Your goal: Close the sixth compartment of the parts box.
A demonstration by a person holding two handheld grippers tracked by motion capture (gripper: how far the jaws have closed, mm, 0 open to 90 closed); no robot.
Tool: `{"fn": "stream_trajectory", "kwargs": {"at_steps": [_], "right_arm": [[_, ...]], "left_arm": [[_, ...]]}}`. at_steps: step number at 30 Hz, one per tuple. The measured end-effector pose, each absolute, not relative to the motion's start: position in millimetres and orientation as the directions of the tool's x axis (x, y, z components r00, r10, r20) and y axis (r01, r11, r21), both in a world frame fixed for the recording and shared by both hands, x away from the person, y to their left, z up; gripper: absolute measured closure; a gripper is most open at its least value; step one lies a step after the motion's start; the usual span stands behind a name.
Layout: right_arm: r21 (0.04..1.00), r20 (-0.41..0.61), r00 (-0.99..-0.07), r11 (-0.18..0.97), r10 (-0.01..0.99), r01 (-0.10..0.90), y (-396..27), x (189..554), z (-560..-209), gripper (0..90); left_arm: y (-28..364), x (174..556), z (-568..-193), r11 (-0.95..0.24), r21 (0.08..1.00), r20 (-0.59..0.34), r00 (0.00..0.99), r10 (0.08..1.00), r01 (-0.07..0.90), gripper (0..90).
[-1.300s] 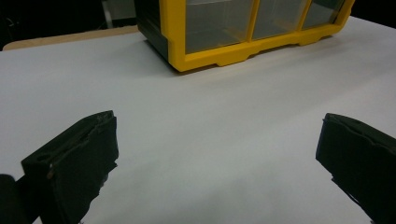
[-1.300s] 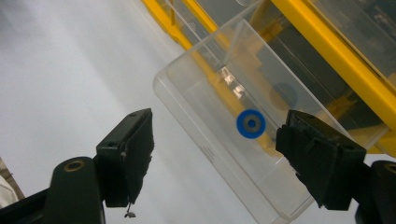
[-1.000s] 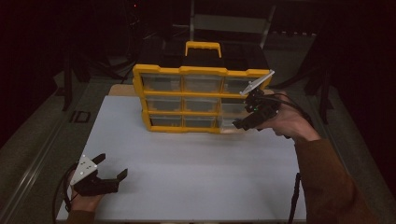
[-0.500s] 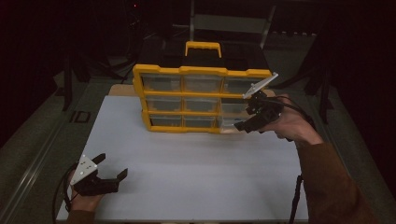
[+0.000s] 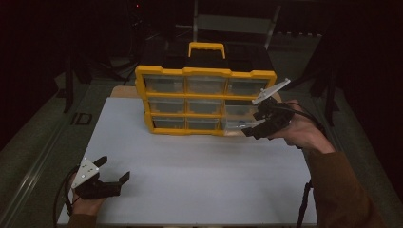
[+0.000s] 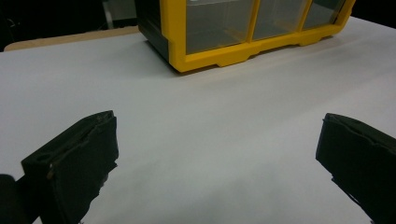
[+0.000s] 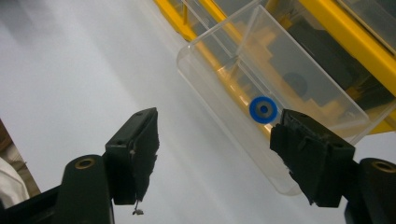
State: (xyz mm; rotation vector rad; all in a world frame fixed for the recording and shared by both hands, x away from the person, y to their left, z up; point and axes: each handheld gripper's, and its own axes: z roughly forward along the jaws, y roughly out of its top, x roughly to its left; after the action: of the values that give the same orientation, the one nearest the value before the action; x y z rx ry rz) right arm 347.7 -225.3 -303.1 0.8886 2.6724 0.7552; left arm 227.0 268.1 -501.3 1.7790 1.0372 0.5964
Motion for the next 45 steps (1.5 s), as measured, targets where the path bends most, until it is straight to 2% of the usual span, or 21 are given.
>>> {"fn": "stream_trajectory", "kwargs": {"at_steps": [13,32,45], "right_arm": [[0.551,-0.046,-0.803,0.686,0.594,0.476,-227.8,337.2,-308.5,34.4],[0.593,-0.023,-0.784,0.640,0.620,0.489,-232.6,328.0,-334.6,58.8],[0.615,-0.032,-0.756,0.609,0.653,0.500,-237.3,326.8,-356.3,71.1]], "left_arm": [[268.2,227.0,-501.5,-0.181,0.905,-0.050,0.519,0.854,0.386,0.0],[268.5,226.2,-500.6,-0.178,0.909,-0.048,0.519,0.853,0.378,0.0],[268.7,225.8,-500.1,-0.179,0.909,-0.046,0.518,0.854,0.376,0.0]]}}
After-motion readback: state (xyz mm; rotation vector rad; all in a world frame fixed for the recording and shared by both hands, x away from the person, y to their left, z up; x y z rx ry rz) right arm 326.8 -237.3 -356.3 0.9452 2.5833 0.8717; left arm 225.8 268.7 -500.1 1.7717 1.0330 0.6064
